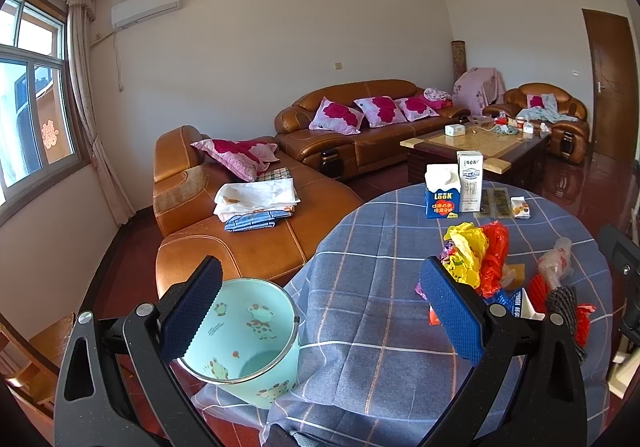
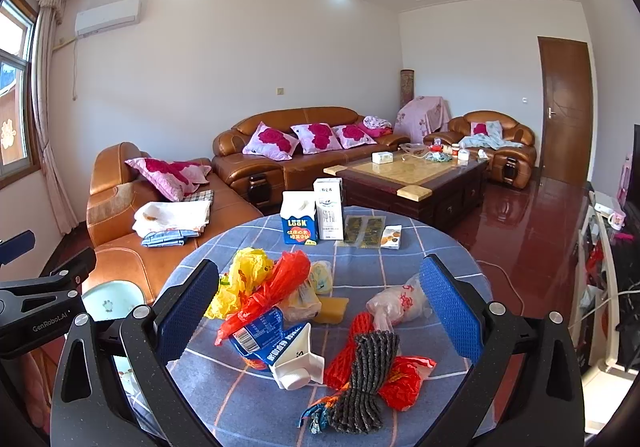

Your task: Collect trash

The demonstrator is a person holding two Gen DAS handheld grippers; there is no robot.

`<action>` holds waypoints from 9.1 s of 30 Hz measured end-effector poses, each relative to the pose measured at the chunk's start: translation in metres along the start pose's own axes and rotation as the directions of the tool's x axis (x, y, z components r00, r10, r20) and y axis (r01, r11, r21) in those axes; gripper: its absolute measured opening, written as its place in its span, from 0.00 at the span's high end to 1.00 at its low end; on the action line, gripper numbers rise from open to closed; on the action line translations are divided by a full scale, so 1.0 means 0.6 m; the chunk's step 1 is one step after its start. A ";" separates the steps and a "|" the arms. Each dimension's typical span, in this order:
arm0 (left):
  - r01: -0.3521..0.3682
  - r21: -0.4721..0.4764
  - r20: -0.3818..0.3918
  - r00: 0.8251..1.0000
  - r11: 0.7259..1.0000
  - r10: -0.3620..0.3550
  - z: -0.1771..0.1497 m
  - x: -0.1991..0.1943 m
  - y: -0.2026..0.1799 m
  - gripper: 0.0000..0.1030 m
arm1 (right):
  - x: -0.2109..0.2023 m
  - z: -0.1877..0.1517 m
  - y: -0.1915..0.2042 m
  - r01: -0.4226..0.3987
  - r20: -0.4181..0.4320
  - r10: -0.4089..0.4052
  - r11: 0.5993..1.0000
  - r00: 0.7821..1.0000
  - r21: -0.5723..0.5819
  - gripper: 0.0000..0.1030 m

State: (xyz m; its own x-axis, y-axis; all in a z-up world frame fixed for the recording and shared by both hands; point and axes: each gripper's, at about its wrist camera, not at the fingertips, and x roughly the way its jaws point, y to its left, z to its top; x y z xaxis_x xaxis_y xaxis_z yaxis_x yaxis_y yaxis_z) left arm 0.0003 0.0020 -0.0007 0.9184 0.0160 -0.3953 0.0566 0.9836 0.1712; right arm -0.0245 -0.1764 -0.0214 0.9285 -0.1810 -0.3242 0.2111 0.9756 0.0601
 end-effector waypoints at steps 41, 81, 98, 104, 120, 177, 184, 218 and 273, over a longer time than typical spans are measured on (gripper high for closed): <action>-0.006 -0.008 0.005 1.000 1.000 0.006 0.003 -0.003 0.003 0.06 | -0.007 0.001 0.001 -0.008 0.007 0.008 1.000 1.000 0.013 0.04; 0.036 0.089 -0.024 0.999 0.995 -0.034 -0.008 0.106 -0.094 0.06 | 0.126 -0.062 -0.064 0.049 -0.056 -0.044 0.996 0.997 0.077 0.10; 0.252 0.095 -0.167 0.958 0.963 -0.234 -0.048 0.186 -0.195 0.72 | 0.176 -0.097 -0.084 0.075 -0.119 -0.064 0.993 0.991 0.092 0.21; 0.282 0.090 -0.135 0.954 0.955 -0.269 -0.038 0.165 -0.184 1.00 | 0.166 -0.090 -0.086 0.079 -0.109 -0.069 0.993 0.992 0.091 0.21; 0.115 0.045 -0.152 0.983 0.992 -0.107 -0.061 0.210 -0.108 0.43 | 0.218 -0.096 -0.224 0.212 -0.223 -0.174 0.964 0.959 0.159 0.32; 0.299 0.055 -0.281 0.920 0.953 -0.272 -0.028 0.277 -0.174 0.99 | 0.294 -0.072 -0.156 -0.044 -0.285 0.062 0.997 0.957 0.069 0.66; 0.181 0.047 -0.181 0.969 0.982 -0.170 -0.006 0.230 -0.115 0.99 | 0.264 -0.024 -0.093 -0.132 -0.202 0.133 0.991 0.970 0.020 0.66; -0.355 -0.080 -0.183 0.924 0.931 0.337 -0.024 0.190 0.198 0.99 | 0.324 0.019 0.285 -0.511 -0.207 0.479 0.847 0.853 -0.148 0.66; -0.427 -0.077 -0.330 0.863 0.901 0.382 -0.069 0.233 0.254 0.67 | 0.357 -0.085 0.452 -0.723 -0.438 0.585 0.631 0.682 -0.282 0.44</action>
State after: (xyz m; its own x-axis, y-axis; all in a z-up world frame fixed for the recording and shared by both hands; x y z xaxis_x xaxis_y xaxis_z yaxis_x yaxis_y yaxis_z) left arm 0.1213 0.1613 -0.0673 0.6854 0.4483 -0.5739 -0.3716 0.8930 0.2538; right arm 0.2160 0.0559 -0.1225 0.6228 0.5022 -0.5999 -0.6241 0.7813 0.0060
